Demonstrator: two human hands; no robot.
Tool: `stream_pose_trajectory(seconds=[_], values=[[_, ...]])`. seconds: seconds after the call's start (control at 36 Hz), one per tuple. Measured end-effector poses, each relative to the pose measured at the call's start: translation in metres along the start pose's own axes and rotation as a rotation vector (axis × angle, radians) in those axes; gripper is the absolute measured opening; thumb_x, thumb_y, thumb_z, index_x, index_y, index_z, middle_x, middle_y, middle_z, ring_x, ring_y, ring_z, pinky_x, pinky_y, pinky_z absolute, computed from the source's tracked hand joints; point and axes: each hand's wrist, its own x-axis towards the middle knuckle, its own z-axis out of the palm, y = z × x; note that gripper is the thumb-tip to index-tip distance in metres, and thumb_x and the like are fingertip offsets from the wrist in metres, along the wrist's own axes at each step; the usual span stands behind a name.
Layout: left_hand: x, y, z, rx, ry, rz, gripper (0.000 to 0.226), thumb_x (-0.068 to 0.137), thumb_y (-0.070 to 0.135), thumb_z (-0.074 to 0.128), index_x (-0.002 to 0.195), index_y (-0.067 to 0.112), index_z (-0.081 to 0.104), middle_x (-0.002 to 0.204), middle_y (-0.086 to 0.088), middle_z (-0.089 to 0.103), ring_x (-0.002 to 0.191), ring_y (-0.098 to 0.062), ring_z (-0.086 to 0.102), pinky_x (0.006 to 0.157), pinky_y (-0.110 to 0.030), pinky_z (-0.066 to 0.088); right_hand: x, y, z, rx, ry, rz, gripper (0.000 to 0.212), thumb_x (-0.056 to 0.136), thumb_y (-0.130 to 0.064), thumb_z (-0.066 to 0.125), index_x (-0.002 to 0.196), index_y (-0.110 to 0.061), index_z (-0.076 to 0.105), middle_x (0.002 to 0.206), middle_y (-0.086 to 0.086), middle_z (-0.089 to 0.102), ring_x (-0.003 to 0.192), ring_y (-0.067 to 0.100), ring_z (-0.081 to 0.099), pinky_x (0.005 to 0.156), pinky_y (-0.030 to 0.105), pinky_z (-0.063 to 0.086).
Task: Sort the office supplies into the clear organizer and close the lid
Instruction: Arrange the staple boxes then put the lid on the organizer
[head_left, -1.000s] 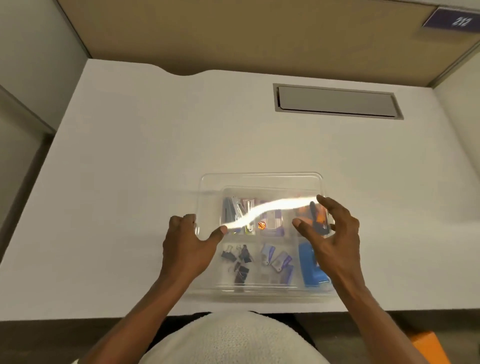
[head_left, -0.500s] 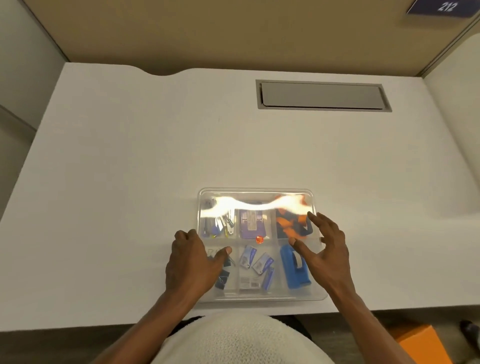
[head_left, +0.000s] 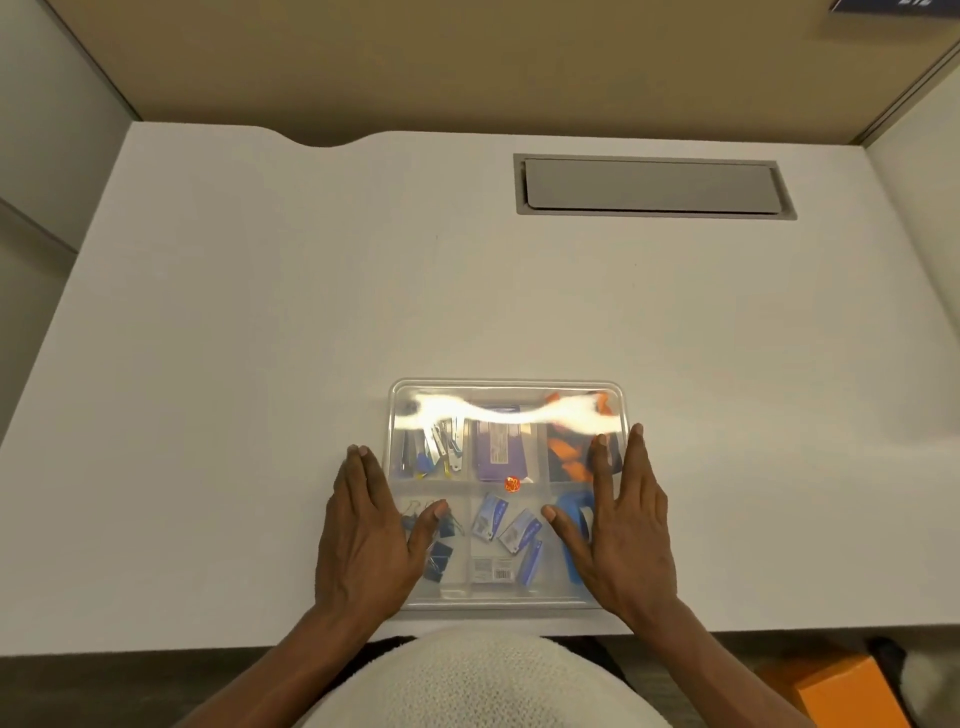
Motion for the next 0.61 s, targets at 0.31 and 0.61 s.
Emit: stream_pose_trajectory(seconds=[0.31, 0.61], values=[[0.014, -0.010, 0.010, 0.067, 0.146, 0.233, 0.097, 0.098, 0.068, 0.033, 0.165, 0.005, 0.001, 0.175, -0.014, -0.005, 0.163, -0.031, 0.000, 0.130, -0.049, 0.009, 0.004, 0.004, 0.006, -0.110, -0.010, -0.008, 0.101, 0.091, -0.081, 0.034, 0.164, -0.019, 0.004, 0.172, 0.012, -0.009, 0.160, 0.031, -0.003, 0.123, 0.058, 0.027], [0.020, -0.006, -0.003, 0.160, 0.188, 0.314, 0.102, 0.097, 0.071, 0.037, 0.165, 0.003, 0.005, 0.174, -0.018, -0.005, 0.162, -0.035, -0.001, 0.130, -0.051, 0.007, 0.023, -0.003, -0.020, -0.122, 0.042, -0.043, 0.104, 0.086, -0.085, 0.040, 0.161, -0.016, 0.024, 0.172, 0.017, 0.006, 0.159, 0.034, 0.004, 0.123, 0.059, 0.022]])
